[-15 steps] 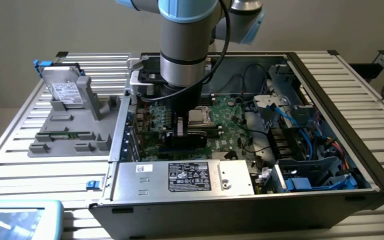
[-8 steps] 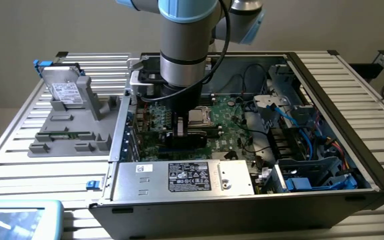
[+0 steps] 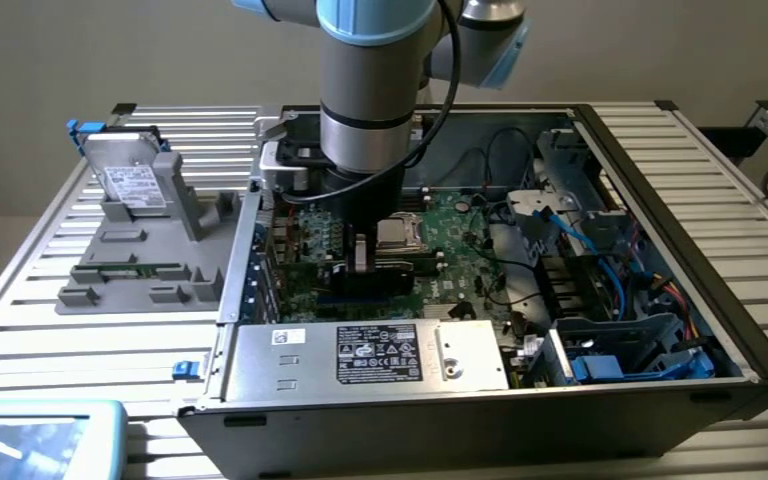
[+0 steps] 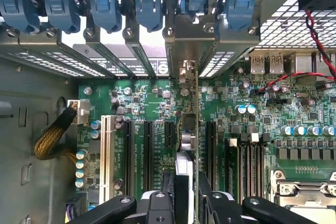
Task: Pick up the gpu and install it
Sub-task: 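Insert the gpu into the slot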
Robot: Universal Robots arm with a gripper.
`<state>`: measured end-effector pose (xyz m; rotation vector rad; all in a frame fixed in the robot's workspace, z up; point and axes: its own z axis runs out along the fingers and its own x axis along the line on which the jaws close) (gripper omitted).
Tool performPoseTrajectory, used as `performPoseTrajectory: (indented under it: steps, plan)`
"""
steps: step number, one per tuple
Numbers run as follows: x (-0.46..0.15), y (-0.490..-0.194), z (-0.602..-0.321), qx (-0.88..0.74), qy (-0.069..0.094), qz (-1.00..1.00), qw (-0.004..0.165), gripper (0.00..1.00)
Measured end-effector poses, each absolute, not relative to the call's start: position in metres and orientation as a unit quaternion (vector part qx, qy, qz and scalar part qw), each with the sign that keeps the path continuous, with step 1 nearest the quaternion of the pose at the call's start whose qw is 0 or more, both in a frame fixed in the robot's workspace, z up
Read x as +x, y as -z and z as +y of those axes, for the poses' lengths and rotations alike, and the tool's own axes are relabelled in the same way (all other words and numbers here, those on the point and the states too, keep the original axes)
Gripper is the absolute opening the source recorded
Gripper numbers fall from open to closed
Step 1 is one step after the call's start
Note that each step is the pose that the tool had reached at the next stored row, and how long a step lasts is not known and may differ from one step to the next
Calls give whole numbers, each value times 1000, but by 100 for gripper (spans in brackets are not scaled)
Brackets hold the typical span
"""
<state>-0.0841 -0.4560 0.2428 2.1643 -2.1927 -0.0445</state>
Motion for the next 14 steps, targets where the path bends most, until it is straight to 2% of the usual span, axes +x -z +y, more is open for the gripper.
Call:
performPoseTrajectory:
  steps: [14]
  plan:
    - [-84,-243,-455,702,14,-711,29,28]
